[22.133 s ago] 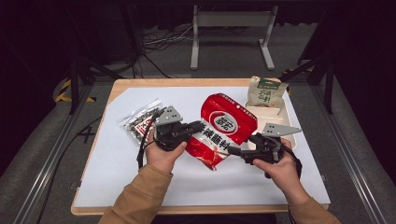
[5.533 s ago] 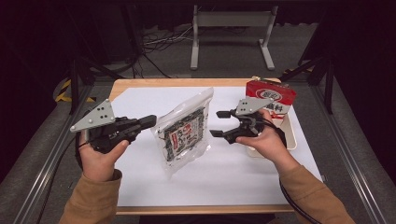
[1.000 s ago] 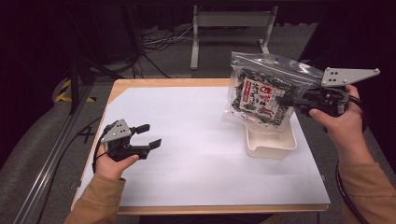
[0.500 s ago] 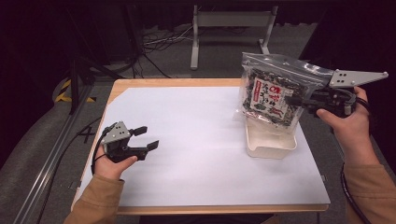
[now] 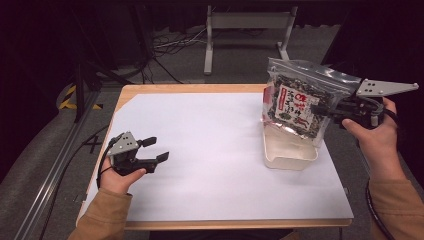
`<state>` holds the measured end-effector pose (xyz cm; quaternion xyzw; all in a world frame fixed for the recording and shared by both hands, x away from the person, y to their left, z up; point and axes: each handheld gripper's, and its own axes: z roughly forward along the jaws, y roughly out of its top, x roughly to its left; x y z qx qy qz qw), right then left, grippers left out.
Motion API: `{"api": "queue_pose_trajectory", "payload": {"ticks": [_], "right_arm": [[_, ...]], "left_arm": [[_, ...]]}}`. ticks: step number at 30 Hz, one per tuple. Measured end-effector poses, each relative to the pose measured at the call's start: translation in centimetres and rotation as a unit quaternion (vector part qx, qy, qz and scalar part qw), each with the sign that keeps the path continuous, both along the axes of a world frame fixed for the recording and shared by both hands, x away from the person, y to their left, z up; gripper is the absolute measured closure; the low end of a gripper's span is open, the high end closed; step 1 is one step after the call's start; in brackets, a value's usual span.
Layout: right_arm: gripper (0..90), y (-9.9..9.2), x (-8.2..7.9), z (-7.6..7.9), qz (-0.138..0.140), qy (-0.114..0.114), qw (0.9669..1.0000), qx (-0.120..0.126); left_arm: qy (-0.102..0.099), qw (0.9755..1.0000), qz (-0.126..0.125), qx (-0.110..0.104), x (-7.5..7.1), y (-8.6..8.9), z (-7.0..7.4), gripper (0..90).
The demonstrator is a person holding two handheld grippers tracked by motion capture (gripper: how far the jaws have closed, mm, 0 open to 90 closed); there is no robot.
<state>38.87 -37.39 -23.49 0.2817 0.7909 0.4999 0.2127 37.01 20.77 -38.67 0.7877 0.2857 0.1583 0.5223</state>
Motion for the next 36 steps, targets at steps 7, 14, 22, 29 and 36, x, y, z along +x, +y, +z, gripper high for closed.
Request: {"api": "queue_pose_trajectory", "payload": {"ticks": [7,14,22,29,36], "right_arm": [[74.9,0.0,0.3,-1.2,-0.023,0.022,0.9995,0.006],[75.0,0.7,0.3,-2.8,-0.060,0.032,0.9974,-0.024],[75.4,2.3,0.3,-4.7,-0.079,0.031,0.9943,-0.064],[75.4,2.7,0.5,-7.1,-0.079,0.030,0.9942,-0.067],[75.2,1.0,0.1,-9.4,-0.080,0.020,0.9963,-0.026]], "left_arm": [[0.003,1.0000,0.001,-0.001,-0.1,0.2,-0.2,28.3],[0.006,1.0000,0.004,-0.001,-0.2,0.5,-0.5,28.2],[0.007,1.0000,0.006,-0.002,-0.3,0.8,-0.7,28.2],[0.010,0.9999,0.009,-0.003,-0.5,1.1,-0.9,28.2],[0.010,0.9999,0.010,-0.003,-0.5,1.0,-1.0,28.1]]}}
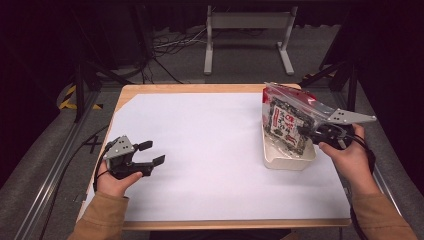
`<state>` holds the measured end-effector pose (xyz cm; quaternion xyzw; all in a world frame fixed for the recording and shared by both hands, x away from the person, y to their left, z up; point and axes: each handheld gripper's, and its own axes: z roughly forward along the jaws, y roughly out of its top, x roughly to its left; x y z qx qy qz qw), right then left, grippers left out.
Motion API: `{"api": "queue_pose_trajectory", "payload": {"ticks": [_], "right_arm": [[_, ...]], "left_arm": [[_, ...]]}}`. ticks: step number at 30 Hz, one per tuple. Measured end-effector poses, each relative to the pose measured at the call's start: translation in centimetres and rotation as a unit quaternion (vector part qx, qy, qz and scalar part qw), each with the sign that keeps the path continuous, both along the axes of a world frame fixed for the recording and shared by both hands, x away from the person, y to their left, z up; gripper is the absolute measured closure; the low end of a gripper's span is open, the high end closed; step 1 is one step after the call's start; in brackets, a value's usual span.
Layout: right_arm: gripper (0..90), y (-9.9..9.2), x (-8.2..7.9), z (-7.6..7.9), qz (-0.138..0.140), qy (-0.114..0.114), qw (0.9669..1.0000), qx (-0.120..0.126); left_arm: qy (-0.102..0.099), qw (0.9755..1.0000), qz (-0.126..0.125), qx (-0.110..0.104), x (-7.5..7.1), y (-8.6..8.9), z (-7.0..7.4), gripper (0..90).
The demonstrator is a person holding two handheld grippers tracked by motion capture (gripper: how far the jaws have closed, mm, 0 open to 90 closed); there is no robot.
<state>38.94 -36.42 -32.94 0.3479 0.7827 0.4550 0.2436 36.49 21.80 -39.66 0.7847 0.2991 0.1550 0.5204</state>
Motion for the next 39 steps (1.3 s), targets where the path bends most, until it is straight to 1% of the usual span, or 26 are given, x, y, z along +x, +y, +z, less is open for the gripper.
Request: {"api": "queue_pose_trajectory", "payload": {"ticks": [3,6,7,8,9,10,11,12,14,15,16,17,19,20,22,25,30,31,34,35,37,38,39], "right_arm": [[75.0,-0.4,-0.2,-0.3,0.000,-0.005,0.9999,0.012],[73.9,-0.9,-0.1,-0.4,-0.004,-0.010,0.9994,0.033],[72.3,-1.1,-0.1,-0.4,-0.003,-0.016,0.9991,0.039],[64.7,-1.3,-0.1,-0.5,-0.005,-0.014,0.9989,0.044],[53.2,-1.5,-0.1,-0.6,-0.008,-0.017,0.9985,0.051],[43.8,-1.6,0.0,-0.7,-0.012,-0.025,0.9976,0.064],[39.5,-1.8,-0.2,-0.8,-0.013,-0.027,0.9966,0.078],[36.2,-1.9,-0.3,-0.8,-0.011,-0.028,0.9960,0.084],[27.9,-2.1,-0.7,-1.0,-0.009,-0.026,0.9959,0.086],[25.6,-2.2,-1.0,-1.2,-0.011,-0.025,0.9961,0.083],[24.3,-2.4,-1.2,-1.3,-0.012,-0.028,0.9965,0.078],[24.3,-2.4,-1.2,-1.3,-0.012,-0.028,0.9965,0.078],[22.5,-2.7,-2.0,-1.7,-0.020,-0.033,0.9969,0.069],[22.3,-2.8,-2.2,-1.8,-0.021,-0.034,0.9968,0.069],[21.4,-3.2,-3.0,-2.1,-0.022,-0.038,0.9967,0.068],[20.8,-3.7,-4.0,-2.7,-0.017,-0.037,0.9964,0.075],[20.5,-4.1,-5.5,-3.6,-0.014,-0.036,0.9962,0.078],[20.4,-4.1,-5.8,-3.8,-0.009,-0.036,0.9962,0.079],[20.4,-4.0,-6.7,-4.5,0.001,-0.036,0.9962,0.079],[20.4,-3.9,-7.0,-4.7,0.002,-0.036,0.9963,0.078],[20.4,-3.7,-7.5,-5.2,0.006,-0.036,0.9965,0.075],[20.1,-3.6,-7.6,-5.4,0.007,-0.035,0.9964,0.076],[19.9,-3.5,-7.9,-5.8,0.009,-0.035,0.9963,0.078]], "left_arm": [[0.005,1.0000,0.002,-0.004,-0.1,0.0,-0.1,28.0],[0.007,1.0000,0.001,-0.004,-0.1,0.0,-0.3,27.9],[0.007,1.0000,0.001,-0.003,-0.2,0.1,-0.3,27.9],[0.006,1.0000,0.001,-0.003,-0.2,0.1,-0.3,27.8],[0.005,1.0000,0.001,-0.002,-0.2,0.2,-0.3,27.7],[0.007,1.0000,0.003,-0.005,-0.3,0.3,-0.3,27.6],[0.007,1.0000,0.004,-0.004,-0.4,0.4,-0.3,27.5],[0.006,1.0000,0.005,-0.004,-0.5,0.4,-0.3,27.4],[0.006,1.0000,0.006,-0.003,-0.6,0.5,-0.3,27.2],[0.004,0.9999,0.008,-0.006,-0.9,0.5,-0.3,27.1],[0.001,1.0000,0.006,-0.002,-1.0,0.6,-0.3,27.0],[0.001,1.0000,0.006,-0.002,-1.0,0.6,-0.3,26.9],[0.002,1.0000,0.006,-0.004,-1.2,0.6,-0.3,26.8],[-0.003,1.0000,0.006,-0.002,-1.3,0.7,-0.3,26.8],[-0.001,1.0000,0.004,-0.002,-1.6,0.6,-0.3,26.5],[-0.003,1.0000,-0.001,-0.002,-2.0,0.5,-0.4,26.2],[-0.007,0.9999,-0.008,0.000,-2.6,0.4,-0.7,25.8],[-0.005,0.9999,-0.010,-0.002,-2.7,0.4,-0.7,25.8],[-0.012,0.9998,-0.014,-0.003,-3.2,0.5,-0.8,25.6],[-0.011,0.9998,-0.014,-0.008,-3.3,0.4,-0.9,25.6],[-0.014,0.9998,-0.016,-0.007,-3.6,0.5,-1.0,25.5],[-0.012,0.9997,-0.018,-0.009,-3.8,0.6,-1.1,25.5],[-0.014,0.9997,-0.019,-0.006,-3.8,0.7,-1.2,25.5]]}}
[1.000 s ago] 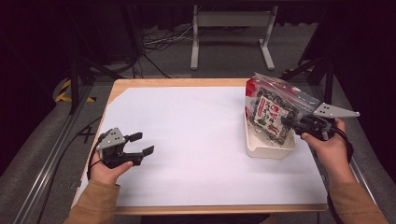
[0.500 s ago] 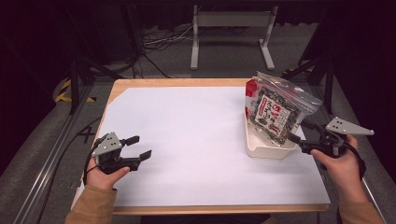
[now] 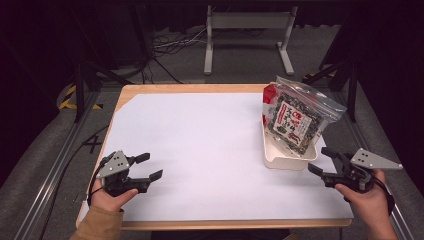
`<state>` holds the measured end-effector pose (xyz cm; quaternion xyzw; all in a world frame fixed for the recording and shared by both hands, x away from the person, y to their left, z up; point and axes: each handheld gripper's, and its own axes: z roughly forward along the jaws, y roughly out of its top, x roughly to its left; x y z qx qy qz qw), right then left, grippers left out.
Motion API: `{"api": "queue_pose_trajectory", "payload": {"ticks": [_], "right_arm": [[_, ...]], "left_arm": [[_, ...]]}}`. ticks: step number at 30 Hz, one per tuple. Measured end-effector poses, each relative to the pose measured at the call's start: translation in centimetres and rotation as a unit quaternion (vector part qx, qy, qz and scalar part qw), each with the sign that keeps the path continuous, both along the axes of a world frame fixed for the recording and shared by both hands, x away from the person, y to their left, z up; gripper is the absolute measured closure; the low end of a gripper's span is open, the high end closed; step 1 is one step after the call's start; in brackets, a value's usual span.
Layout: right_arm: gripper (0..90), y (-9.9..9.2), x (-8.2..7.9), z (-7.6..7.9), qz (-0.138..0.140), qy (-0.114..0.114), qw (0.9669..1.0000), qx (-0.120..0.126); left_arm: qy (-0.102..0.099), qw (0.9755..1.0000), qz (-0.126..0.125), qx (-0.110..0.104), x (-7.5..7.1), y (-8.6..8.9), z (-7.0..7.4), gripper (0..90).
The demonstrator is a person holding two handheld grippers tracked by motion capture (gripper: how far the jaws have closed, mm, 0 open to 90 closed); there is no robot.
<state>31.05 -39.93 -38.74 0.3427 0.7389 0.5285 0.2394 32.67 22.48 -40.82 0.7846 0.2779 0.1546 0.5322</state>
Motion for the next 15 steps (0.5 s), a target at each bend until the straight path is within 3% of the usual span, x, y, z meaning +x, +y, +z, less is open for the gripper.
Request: {"api": "queue_pose_trajectory", "payload": {"ticks": [5,15], "right_arm": [[19.8,0.4,-0.7,-1.6,-0.001,-0.002,1.0000,-0.002],[18.2,0.3,-0.5,-3.2,-0.013,0.007,0.9999,-0.007]], "left_arm": [[-0.007,0.9999,0.009,0.012,-0.2,0.7,-0.5,25.5],[0.006,0.9998,0.015,-0.006,-0.4,1.6,-1.3,25.3]]}}
